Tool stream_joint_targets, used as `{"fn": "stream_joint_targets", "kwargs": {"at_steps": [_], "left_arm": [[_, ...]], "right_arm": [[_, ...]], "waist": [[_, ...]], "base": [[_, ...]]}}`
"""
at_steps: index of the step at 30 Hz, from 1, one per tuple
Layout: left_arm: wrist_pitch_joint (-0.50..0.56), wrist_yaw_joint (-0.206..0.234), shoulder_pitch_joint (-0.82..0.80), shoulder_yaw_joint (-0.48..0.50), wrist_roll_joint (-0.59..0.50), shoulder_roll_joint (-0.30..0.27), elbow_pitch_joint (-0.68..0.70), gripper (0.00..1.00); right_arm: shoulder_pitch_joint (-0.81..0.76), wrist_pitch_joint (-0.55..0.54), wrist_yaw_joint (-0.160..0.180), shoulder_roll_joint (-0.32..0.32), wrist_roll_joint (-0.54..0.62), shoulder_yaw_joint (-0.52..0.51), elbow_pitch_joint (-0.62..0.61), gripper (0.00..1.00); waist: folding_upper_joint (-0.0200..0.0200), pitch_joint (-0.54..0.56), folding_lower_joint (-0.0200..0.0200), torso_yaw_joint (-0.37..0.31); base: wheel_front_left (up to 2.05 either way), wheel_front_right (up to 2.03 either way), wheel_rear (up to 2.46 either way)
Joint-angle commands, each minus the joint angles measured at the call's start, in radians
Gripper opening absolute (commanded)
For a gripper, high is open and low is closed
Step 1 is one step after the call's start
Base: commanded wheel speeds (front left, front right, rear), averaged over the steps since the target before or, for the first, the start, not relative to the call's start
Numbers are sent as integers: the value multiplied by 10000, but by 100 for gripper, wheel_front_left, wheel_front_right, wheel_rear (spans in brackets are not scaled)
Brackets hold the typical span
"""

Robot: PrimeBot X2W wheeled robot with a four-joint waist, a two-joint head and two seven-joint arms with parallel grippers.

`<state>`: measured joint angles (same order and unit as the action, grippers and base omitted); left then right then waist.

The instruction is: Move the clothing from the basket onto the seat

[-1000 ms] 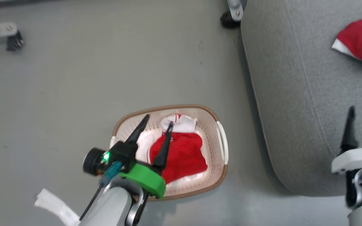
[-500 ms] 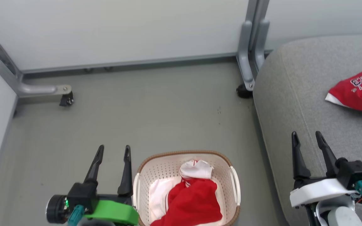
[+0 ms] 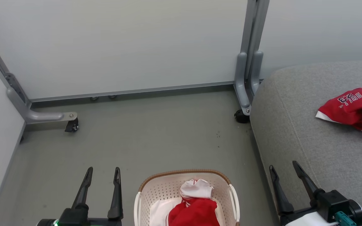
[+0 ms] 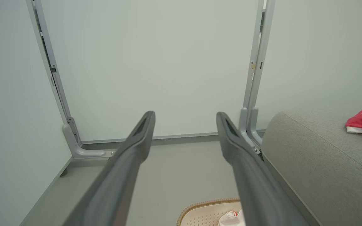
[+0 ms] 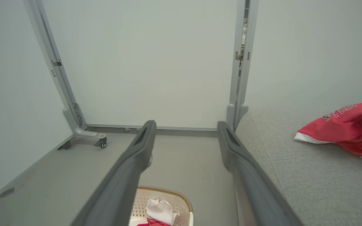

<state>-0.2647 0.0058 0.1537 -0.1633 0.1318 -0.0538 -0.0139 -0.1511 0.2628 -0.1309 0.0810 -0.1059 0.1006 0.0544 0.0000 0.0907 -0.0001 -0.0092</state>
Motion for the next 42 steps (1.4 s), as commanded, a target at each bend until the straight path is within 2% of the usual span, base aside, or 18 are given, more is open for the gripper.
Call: {"fn": "stream_joint_targets", "kwargs": {"at_steps": [1, 17, 42], "left_arm": [[7, -63, 137, 64, -18, 1, -27, 100], [7, -264, -3, 154, -351, 29, -182, 100], [6, -203, -97, 81, -282, 30, -352, 100]], "right_arm": [[-113, 30, 3, 64, 24, -11, 22, 100], [41, 30, 3, 8, 54, 29, 40, 100], [121, 30, 3, 42, 39, 58, 117, 100]], "waist": [[0, 35, 1, -85], [0, -24, 1, -157], [0, -65, 1, -236]], "base": [[0, 0, 0], [0, 0, 0], [0, 0, 0]]}}
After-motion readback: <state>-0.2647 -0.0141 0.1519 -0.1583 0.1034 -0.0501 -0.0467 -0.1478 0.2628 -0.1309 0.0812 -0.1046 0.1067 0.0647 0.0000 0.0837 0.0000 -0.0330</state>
